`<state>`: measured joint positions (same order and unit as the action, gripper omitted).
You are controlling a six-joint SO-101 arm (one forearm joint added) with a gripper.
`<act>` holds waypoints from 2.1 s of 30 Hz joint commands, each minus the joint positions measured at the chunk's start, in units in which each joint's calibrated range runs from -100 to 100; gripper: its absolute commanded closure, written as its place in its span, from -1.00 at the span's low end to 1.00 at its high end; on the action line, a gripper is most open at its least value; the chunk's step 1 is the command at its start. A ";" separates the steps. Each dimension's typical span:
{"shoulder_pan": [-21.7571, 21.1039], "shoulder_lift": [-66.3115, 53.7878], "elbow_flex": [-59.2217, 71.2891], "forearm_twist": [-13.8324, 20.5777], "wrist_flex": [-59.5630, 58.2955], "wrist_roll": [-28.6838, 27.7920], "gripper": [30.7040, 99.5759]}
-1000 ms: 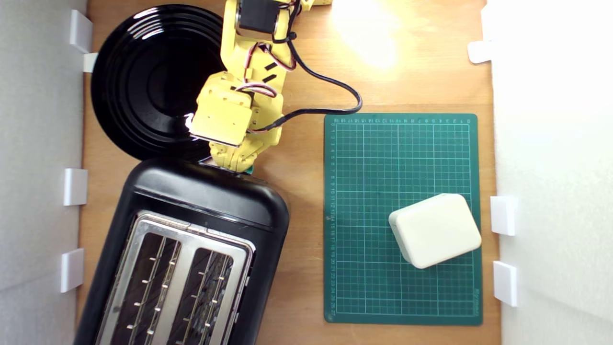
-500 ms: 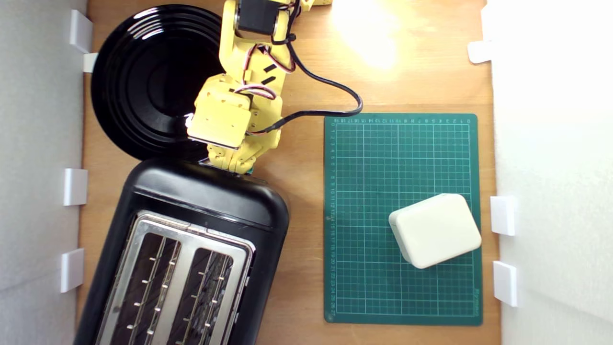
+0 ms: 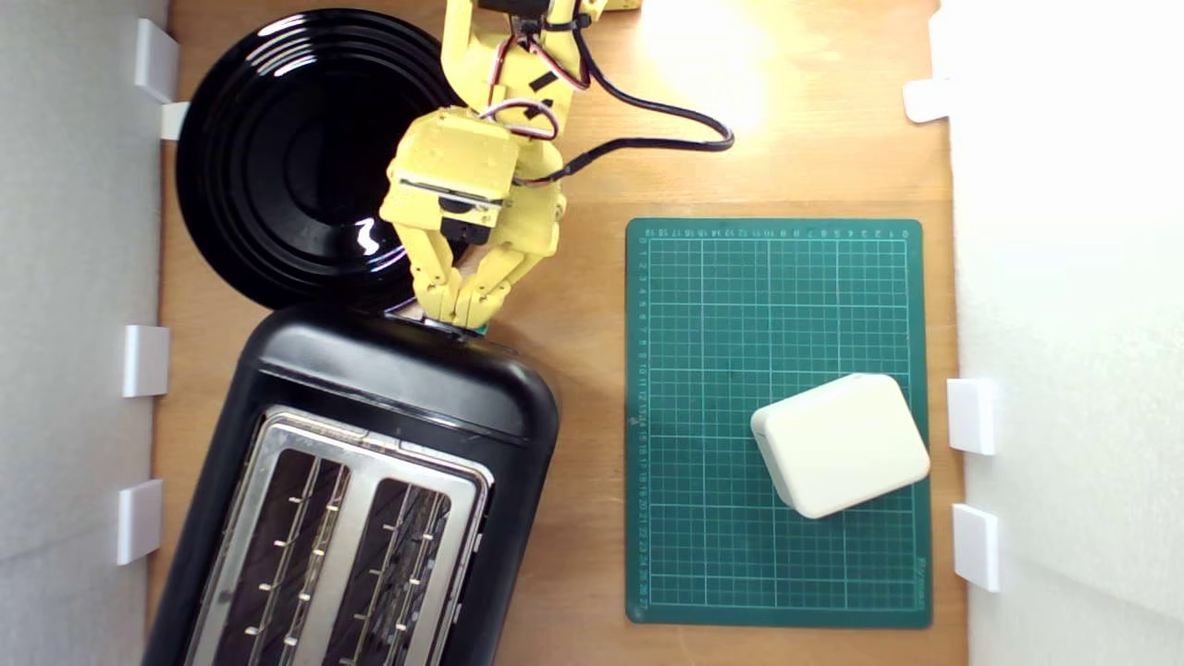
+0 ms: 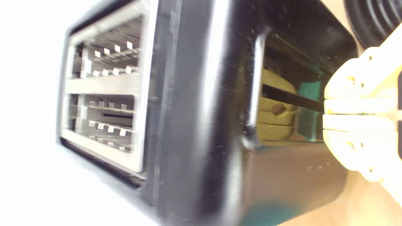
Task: Start toaster
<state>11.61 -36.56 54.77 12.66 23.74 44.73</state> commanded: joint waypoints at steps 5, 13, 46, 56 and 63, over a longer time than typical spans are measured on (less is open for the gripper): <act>-0.42 -10.32 -0.57 0.19 -0.49 1.90 0.98; -2.33 -23.31 4.34 0.10 -0.49 2.05 0.98; -1.93 -62.94 39.23 -0.65 26.15 3.16 0.98; -1.69 -62.94 44.95 -1.97 26.66 3.00 0.98; 0.53 -62.94 44.95 -3.00 30.60 3.00 0.98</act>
<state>11.43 -98.58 98.98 9.68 53.87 47.91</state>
